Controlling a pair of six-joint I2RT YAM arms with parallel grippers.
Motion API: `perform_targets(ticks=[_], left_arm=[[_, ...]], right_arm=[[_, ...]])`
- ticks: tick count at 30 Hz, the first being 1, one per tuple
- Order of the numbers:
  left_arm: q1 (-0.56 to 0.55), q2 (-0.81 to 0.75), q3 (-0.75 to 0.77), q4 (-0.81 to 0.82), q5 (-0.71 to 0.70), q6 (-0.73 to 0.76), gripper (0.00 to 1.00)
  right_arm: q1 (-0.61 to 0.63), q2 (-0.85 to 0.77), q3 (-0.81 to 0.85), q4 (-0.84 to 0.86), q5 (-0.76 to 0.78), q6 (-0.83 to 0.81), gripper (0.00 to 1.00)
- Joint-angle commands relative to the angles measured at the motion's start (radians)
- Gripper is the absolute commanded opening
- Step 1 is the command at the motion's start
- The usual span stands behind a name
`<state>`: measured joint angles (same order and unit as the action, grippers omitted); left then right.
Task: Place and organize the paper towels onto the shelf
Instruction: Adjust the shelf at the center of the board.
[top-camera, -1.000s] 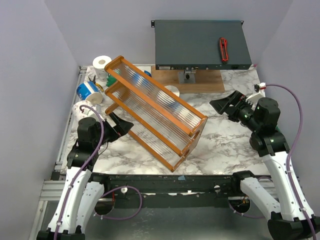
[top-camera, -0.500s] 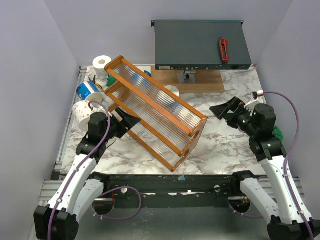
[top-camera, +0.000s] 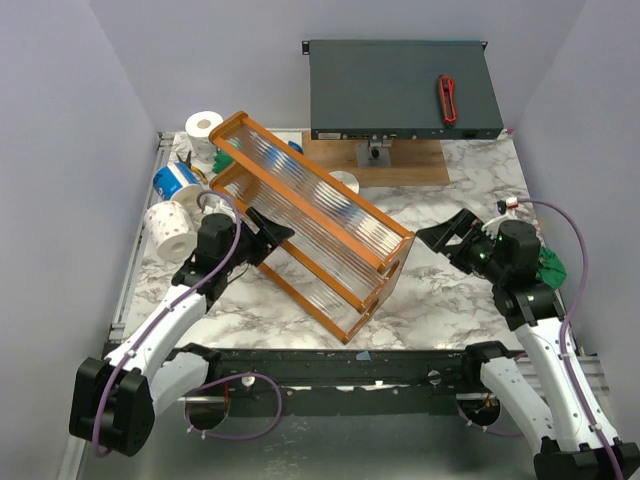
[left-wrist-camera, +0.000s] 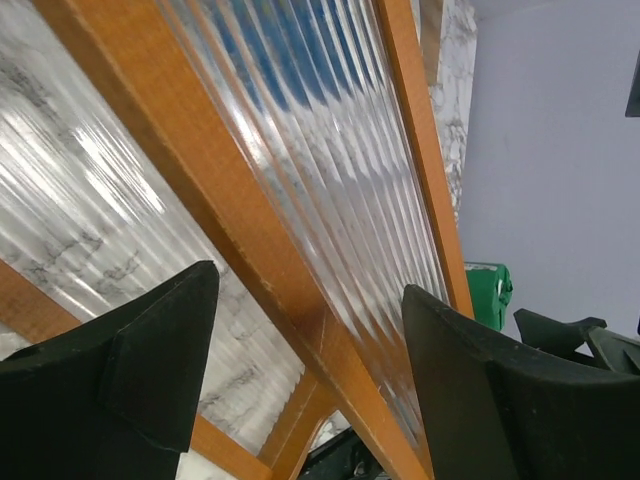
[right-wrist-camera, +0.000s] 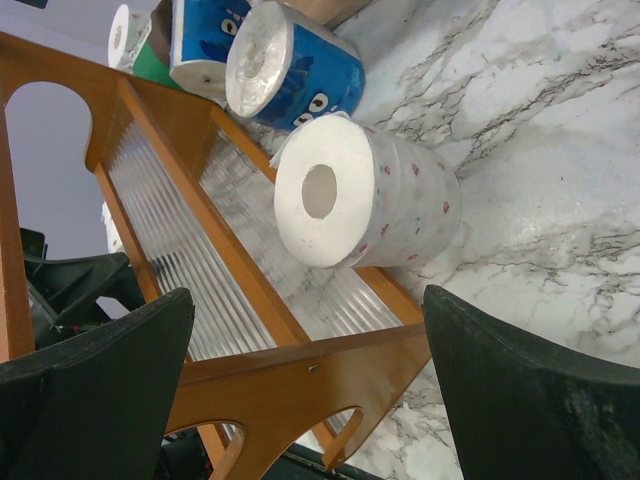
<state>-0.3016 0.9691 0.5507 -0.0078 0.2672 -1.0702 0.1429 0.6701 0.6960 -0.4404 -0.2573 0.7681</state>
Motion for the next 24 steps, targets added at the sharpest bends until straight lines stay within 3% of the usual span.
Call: perform_targets(ticks=[1,16,24], left_arm=[[-0.034,0.043,0.034,0.084,-0.032,-0.011,0.73],[-0.138,0.097,0.017,0.186,-0.038,-0.033,0.42],[-0.173,0.061,-0.026,0.206,-0.066,-0.042,0.33]], right_arm=[[0.005,-0.021,-0.011,-0.043,0.018,0.022,1.00],[0.004,-0.009,0.006,-0.084,0.106,0.048,1.00],[0.005,0.003,0.015,-0.092,0.154,0.037,1.00]])
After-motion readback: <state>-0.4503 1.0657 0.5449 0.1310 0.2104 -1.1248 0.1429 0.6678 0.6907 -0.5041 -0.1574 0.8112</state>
